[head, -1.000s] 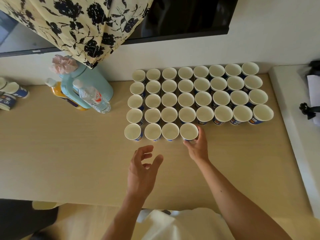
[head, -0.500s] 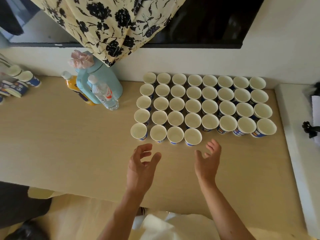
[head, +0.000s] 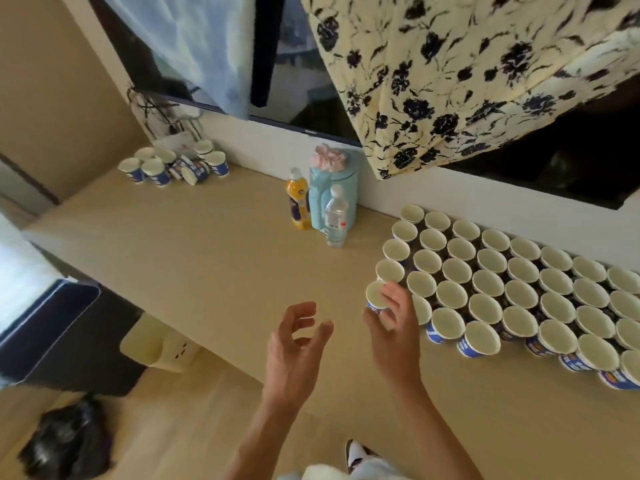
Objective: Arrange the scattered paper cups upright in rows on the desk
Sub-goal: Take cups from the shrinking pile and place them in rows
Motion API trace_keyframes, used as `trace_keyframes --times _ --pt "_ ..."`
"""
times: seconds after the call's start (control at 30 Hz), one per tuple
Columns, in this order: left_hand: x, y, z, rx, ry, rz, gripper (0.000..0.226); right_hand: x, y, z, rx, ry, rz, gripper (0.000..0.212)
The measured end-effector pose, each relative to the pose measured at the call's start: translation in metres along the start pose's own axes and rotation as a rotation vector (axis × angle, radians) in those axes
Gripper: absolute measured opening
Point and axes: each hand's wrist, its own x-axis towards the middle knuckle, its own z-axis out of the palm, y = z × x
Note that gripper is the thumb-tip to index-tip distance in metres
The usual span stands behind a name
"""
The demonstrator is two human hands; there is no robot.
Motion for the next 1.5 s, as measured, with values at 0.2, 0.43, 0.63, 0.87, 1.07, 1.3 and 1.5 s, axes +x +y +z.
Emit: trace_keyframes --times 0.2,0.43,0.63,0.87,1.07,1.3,1.5 --pt "0.004 -0.009 -0.121 -0.043 0.124 0.009 0.02 -0.053 -0.027 0.108 -0.024 -0.128 -0.045 0.052" --pt "0.011 -0.02 -0.218 -0.102 0.172 0.023 0.02 -0.104 -0.036 0.19 -0.041 -0.197 -0.012 0.049" --pt "0.041 -0.033 -0.257 -0.127 0.179 -0.018 0.019 -0.095 -0.041 0.239 -0.027 -0.211 0.057 0.044" --pt "0.119 -0.033 -0.292 -0.087 0.166 -0.024 0.019 -0.038 -0.033 0.319 0.005 -0.255 0.074 0.036" --pt "0.203 -0.024 -0.339 -0.057 0.231 -0.02 0.018 0.012 -0.049 0.4 -0.045 -0.39 0.039 0.033" --pt "0.299 -0.032 -0.36 -0.037 0.19 -0.054 0.021 0.056 -0.058 0.45 -0.085 -0.389 0.11 0.029" --pt "0.416 -0.058 -0.389 -0.034 0.099 -0.167 0.025 0.086 -0.054 0.498 -0.117 -0.313 0.189 0.021"
